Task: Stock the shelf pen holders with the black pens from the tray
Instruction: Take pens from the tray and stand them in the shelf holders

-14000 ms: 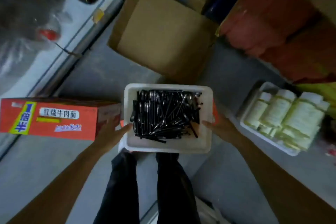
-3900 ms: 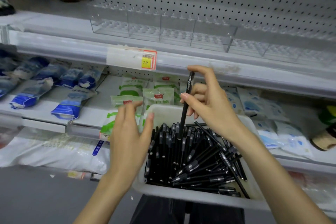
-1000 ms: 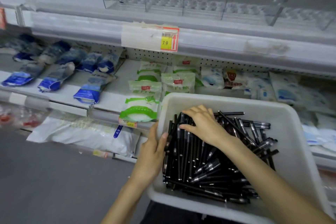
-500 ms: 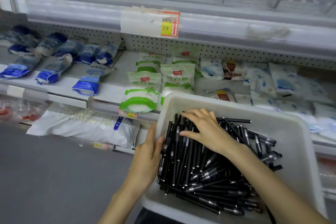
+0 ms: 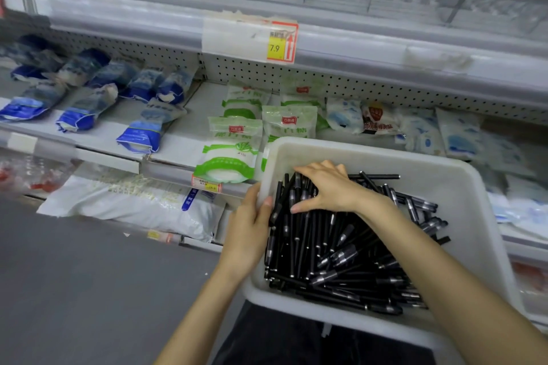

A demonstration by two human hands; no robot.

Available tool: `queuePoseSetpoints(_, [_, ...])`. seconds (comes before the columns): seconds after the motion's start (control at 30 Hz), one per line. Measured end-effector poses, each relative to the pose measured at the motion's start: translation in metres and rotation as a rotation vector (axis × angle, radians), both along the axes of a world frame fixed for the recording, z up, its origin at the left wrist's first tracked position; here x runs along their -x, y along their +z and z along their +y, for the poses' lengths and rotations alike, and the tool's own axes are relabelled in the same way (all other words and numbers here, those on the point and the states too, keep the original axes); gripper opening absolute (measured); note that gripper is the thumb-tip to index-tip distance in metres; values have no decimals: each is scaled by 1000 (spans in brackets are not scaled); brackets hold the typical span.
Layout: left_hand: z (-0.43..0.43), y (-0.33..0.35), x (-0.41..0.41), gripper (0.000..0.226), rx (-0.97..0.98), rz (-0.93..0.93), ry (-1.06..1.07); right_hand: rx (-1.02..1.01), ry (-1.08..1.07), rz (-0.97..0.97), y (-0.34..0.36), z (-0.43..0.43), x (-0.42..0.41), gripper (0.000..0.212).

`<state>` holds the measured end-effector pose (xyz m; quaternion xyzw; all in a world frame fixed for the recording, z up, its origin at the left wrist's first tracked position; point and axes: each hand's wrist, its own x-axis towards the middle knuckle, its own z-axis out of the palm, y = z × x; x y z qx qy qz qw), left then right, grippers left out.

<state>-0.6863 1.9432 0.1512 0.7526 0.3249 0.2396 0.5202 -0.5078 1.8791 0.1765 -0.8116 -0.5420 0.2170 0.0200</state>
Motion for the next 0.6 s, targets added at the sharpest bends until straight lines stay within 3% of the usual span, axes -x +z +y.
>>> queuePoseSetpoints(0.2, [6,-4,-3,27,-25,-4,-40,-13,9,-43,-8,-4,0,109])
queuePoseSetpoints(0.37, [4,-7,0,28,-20,25,-25,-89,-13,-32,-12,-7,5,108])
queuePoseSetpoints(0.5, [4,-7,2,26,41,32,-15,-203,-47,18,-15,-9,8,101])
queuePoseSetpoints(0.6, [4,-5,3,26,55,41,-20,-322,-111,164,-14,-15,9,80])
